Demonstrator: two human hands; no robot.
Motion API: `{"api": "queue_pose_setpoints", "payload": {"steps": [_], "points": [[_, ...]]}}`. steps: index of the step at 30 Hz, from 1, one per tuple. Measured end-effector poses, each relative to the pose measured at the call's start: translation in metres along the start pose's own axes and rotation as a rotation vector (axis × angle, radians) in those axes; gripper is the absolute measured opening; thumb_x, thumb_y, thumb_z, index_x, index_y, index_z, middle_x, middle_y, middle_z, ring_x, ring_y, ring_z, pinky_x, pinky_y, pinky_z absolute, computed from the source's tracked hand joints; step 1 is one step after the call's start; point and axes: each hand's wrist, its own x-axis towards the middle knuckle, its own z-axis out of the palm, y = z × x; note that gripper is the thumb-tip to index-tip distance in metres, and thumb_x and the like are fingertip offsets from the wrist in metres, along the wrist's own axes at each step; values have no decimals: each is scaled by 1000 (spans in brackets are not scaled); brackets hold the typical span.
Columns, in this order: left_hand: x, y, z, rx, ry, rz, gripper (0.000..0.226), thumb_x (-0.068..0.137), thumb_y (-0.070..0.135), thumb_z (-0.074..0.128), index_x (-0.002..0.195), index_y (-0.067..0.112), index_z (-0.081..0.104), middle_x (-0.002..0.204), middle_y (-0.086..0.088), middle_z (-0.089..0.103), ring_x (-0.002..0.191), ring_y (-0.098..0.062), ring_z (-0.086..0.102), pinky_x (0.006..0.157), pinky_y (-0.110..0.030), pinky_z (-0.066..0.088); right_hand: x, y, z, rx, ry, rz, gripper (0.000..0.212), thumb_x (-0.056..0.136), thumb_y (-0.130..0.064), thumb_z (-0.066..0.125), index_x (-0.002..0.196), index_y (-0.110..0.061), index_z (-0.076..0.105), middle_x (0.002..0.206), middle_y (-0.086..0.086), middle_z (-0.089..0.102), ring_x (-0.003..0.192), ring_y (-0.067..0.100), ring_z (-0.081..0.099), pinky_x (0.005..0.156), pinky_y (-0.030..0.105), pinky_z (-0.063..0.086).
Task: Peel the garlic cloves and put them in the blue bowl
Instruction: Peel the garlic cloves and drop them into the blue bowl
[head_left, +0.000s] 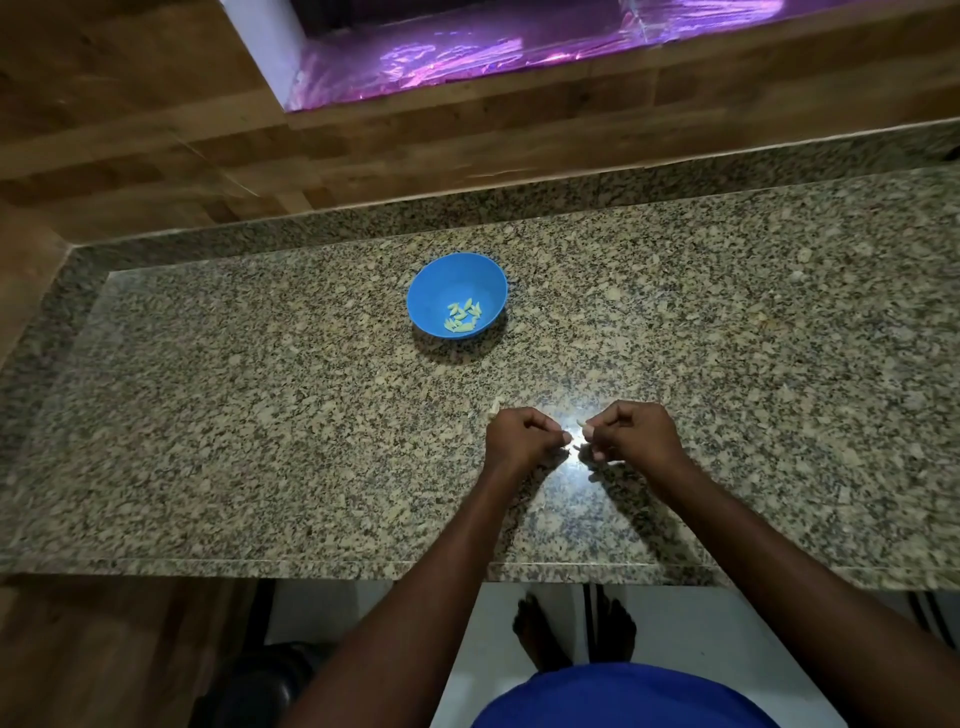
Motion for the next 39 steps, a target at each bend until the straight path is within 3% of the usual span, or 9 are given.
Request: {"api": "queue_pose_setpoints", "payload": {"steps": [3, 6, 12, 17, 21, 29, 32, 37, 39], "points": [[0, -1, -2, -8, -31, 32, 11, 82, -2, 79, 90, -5, 72, 72, -14, 72, 56, -15, 69, 50, -22, 54, 2, 0, -2, -8, -33, 11, 11, 80, 0, 79, 79, 4, 69, 67, 27, 68, 56, 31, 66, 63, 49, 59], [-2, 2, -3, -86, -135, 54, 9, 91, -1, 68, 97, 2, 74, 87, -26, 73, 69, -27, 66, 61, -32, 61, 0, -2, -4, 6, -59, -2, 8, 82, 3, 77, 82, 7, 70, 71, 28, 69, 63, 42, 69, 63, 42, 59], [0, 3, 1, -92, -135, 95, 14, 90, 7, 74, 97, -5, 73, 81, -28, 71, 62, -22, 65, 60, -29, 59, -5, -11, -7, -128, -99, -95, 8, 84, -1, 77, 80, 5, 72, 68, 21, 72, 57, 32, 71, 59, 43, 59], [1, 5, 4, -131, -171, 144, 10, 91, 4, 72, 97, -3, 73, 82, -18, 72, 65, -17, 66, 67, -29, 58, -4, -17, -12, 254, -189, 202, 5, 88, 7, 65, 87, 10, 69, 73, 18, 71, 63, 22, 62, 57, 25, 57], [-2, 7, 7, -123, -175, 192, 6, 92, 5, 71, 95, 0, 72, 82, -21, 70, 67, -19, 65, 66, -30, 59, 2, -15, -14, 554, -287, 462, 13, 94, 7, 52, 90, 8, 64, 69, 11, 65, 52, 11, 60, 47, 16, 52], [-7, 3, 10, -136, -156, 209, 7, 93, 6, 70, 94, -1, 70, 81, -21, 68, 65, -17, 62, 60, -26, 56, -2, -12, -14, 783, -384, 664, 11, 83, 5, 55, 90, 7, 64, 66, 11, 61, 46, 12, 58, 40, 18, 50], [-8, 1, 11, -157, -126, 89, 11, 94, 2, 67, 98, -7, 70, 74, -13, 69, 58, -11, 62, 59, -23, 55, -8, -13, -9, 562, -285, 491, 11, 94, 8, 53, 88, 6, 63, 67, 12, 63, 47, 11, 57, 43, 19, 51], [-11, 13, 5, -353, -209, -284, 8, 94, -5, 60, 91, -5, 68, 68, -9, 68, 54, -11, 63, 54, -20, 55, -18, -13, -2, -417, 20, -279, 15, 87, -5, 72, 75, -9, 65, 63, -1, 66, 49, 4, 59, 49, 22, 43], [-9, 19, 1, -401, -240, -375, 12, 96, -7, 55, 91, -6, 66, 67, -9, 68, 52, -11, 64, 54, -20, 57, -21, -10, 1, -628, 75, -474, 18, 87, -7, 71, 75, -13, 60, 63, -5, 60, 54, 5, 54, 49, 23, 36]]}}
